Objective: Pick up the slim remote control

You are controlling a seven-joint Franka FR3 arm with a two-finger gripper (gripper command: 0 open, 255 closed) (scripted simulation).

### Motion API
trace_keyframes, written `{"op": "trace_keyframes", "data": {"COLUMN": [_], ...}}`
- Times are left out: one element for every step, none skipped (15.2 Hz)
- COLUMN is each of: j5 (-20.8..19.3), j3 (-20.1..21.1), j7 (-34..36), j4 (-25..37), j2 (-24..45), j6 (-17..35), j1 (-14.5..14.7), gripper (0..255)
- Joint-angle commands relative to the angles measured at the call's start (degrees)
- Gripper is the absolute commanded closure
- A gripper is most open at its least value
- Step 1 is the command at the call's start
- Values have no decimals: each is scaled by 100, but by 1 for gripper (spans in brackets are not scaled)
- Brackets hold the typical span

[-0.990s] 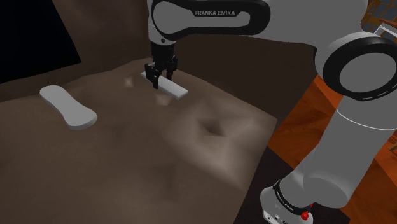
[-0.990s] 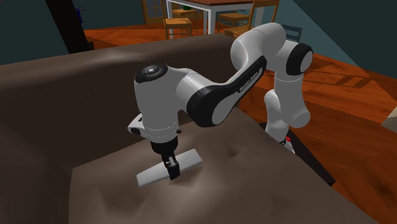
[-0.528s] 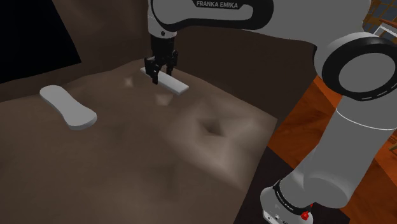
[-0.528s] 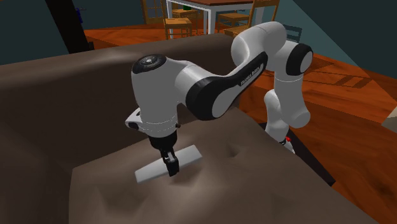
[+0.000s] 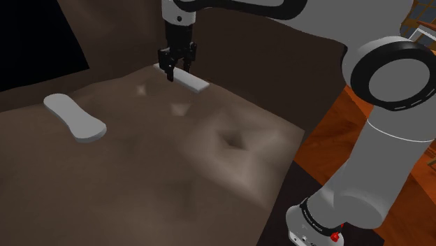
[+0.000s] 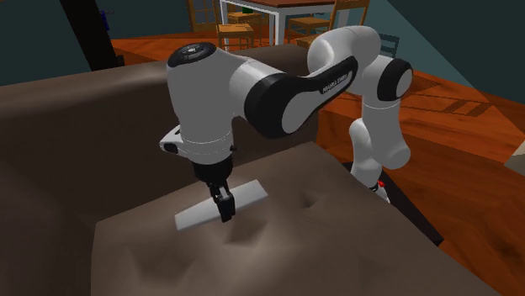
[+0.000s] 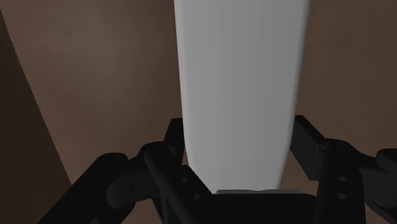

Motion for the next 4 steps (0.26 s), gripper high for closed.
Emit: {"op": "trace_keyframes", "data": {"j5": [-10,-18,-18,-19], "j3": [5,6,6,6], "j7": [6,7,7,7], "j4": [192,305,320,322], "j2": [29,54,56,57], "j6": [-167,-256,-269,-269], "j1": [19,30,31,31], "gripper": [255,255,255,255]}}
